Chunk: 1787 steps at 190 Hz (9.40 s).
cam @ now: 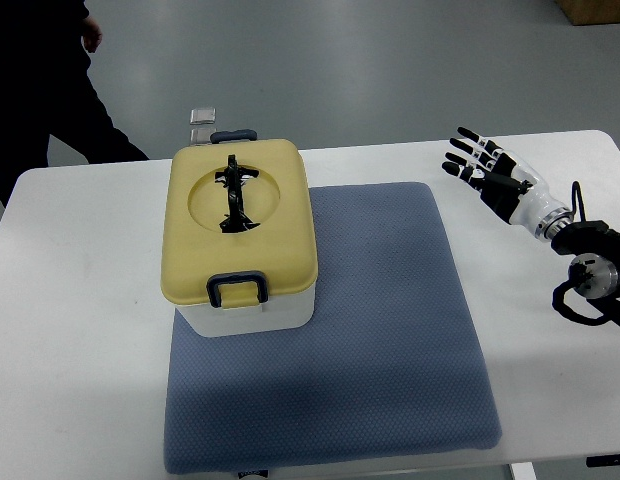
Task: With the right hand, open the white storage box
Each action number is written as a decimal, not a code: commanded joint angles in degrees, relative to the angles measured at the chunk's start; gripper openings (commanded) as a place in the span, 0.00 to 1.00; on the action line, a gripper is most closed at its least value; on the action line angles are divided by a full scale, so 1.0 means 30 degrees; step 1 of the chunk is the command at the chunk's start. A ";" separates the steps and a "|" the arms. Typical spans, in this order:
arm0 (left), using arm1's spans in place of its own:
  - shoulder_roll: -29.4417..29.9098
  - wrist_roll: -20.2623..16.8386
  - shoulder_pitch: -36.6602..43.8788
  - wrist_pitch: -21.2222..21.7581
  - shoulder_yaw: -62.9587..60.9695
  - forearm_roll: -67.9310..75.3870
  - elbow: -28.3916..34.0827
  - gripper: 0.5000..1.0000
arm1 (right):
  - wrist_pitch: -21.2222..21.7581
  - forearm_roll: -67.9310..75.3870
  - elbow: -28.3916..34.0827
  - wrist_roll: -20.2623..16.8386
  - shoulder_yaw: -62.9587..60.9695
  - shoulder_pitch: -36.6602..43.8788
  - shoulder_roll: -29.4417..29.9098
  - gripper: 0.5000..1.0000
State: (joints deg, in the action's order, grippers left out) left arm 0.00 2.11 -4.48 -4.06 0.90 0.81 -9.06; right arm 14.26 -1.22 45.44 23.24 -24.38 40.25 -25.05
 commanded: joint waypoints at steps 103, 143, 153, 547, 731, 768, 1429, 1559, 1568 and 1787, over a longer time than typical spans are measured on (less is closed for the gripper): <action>0.0000 -0.0028 0.0000 0.0034 0.0200 -0.0006 -0.0087 1.00 | -0.0094 -0.1849 0.0058 -0.0013 0.0042 0.0234 -0.0116 0.84; 0.0000 0.0001 0.0000 0.0034 0.0200 -0.0006 -0.0116 1.00 | -0.0095 -0.3314 0.0058 0.0016 0.0013 0.0673 -0.0351 0.84; 0.0000 -0.0028 0.0000 0.0034 0.0200 -0.0006 -0.0116 1.00 | -0.0124 -0.3549 0.0087 0.0016 0.0013 0.0791 -0.0380 0.84; 0.0000 -0.0028 -0.0088 0.0034 0.0170 -0.0035 0.0001 1.00 | 0.2396 -2.6459 0.4160 0.1452 0.7718 1.7490 0.3575 0.71; 0.0000 -0.0028 -0.0146 0.0034 0.0170 -0.0035 0.0001 1.00 | 0.2396 -2.6986 0.3105 0.1422 1.0940 1.9980 0.5948 0.66; 0.0000 0.0001 -0.0146 0.0034 0.0141 -0.0035 0.0001 1.00 | 0.2396 -2.6986 0.2988 0.1393 1.0970 2.0039 0.6182 0.66; 0.0000 -0.0028 -0.0322 0.0034 0.0170 -0.0035 -0.0028 1.00 | 0.2689 -2.5580 0.0498 0.1510 0.8186 1.7929 -0.1699 0.00; 0.0000 -0.0028 -0.0322 0.0034 0.0200 -0.0035 -0.0087 1.00 | 0.2425 -2.5609 0.0673 0.1510 1.4162 1.7812 -0.4247 0.00; 0.0000 0.0001 -0.0322 0.0034 0.0200 -0.0006 -0.0087 1.00 | 0.2425 -2.5609 0.0703 0.1481 1.4456 1.7812 -0.4277 0.00; 0.0000 -0.0028 -0.0322 0.0034 0.0170 -0.0006 -0.0175 1.00 | -0.0064 -2.6752 0.1113 0.0983 1.5364 1.5469 -0.2109 0.00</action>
State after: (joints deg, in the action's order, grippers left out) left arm 0.00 2.10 -5.45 -3.95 1.40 0.76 -9.60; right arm 15.44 -81.46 48.29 26.10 21.79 86.96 -32.26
